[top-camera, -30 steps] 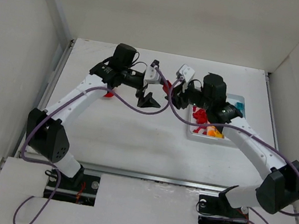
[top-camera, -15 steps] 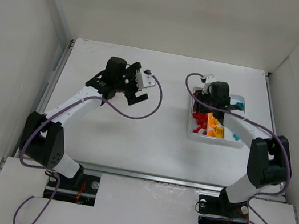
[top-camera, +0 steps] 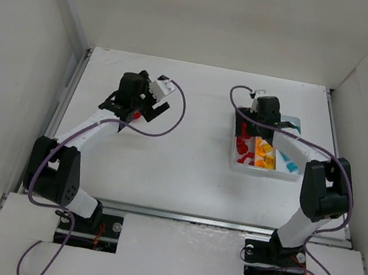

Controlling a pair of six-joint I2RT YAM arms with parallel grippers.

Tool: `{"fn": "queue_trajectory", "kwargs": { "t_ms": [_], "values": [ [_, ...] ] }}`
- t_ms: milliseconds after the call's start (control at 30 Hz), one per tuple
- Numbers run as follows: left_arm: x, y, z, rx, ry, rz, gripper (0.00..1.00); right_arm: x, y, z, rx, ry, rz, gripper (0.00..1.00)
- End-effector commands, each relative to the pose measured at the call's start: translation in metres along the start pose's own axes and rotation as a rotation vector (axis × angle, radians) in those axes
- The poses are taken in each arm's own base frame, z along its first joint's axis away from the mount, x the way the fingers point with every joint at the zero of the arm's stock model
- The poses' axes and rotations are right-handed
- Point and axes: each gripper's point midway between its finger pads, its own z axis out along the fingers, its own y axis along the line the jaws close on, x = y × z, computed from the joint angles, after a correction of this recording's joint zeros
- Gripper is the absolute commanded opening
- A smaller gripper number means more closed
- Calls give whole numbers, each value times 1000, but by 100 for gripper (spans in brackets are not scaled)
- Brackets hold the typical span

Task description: Sort the legos into containers by color

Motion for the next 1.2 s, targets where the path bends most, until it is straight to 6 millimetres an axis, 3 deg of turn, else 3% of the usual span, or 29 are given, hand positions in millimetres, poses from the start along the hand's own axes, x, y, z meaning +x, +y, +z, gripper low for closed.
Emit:
{"fn": "queue_trajectory", "kwargs": {
  "t_ms": [0,233,433,467,533,700,800,933,1167],
  "values": [
    [10,30,-2,-154,36,-150,100,-35,2,-21,-5,-94,-1,100],
    [45,27,-1,-258,182,-375,100,-69,13,-44,-61,-186,-37,100],
    [76,36,-8,-399,288,-412,100,-75,14,-49,-71,-204,-37,100],
    [78,45,-11,-439,290,-408,100,-75,14,-49,-71,-204,-37,100],
    [82,45,-12,-450,296,-407,100,-77,14,-47,-71,-203,-37,100],
    [85,42,-12,-446,305,-405,100,-59,8,-34,-43,-135,-9,100],
    [96,38,-13,-443,328,-408,100,-41,-14,-28,-6,-96,60,82],
    [100,40,-16,-453,325,-405,100,-25,-19,-19,12,-53,81,73],
    [104,35,-15,-441,329,-404,100,-5,-11,6,-62,12,14,73]
  ]
}}
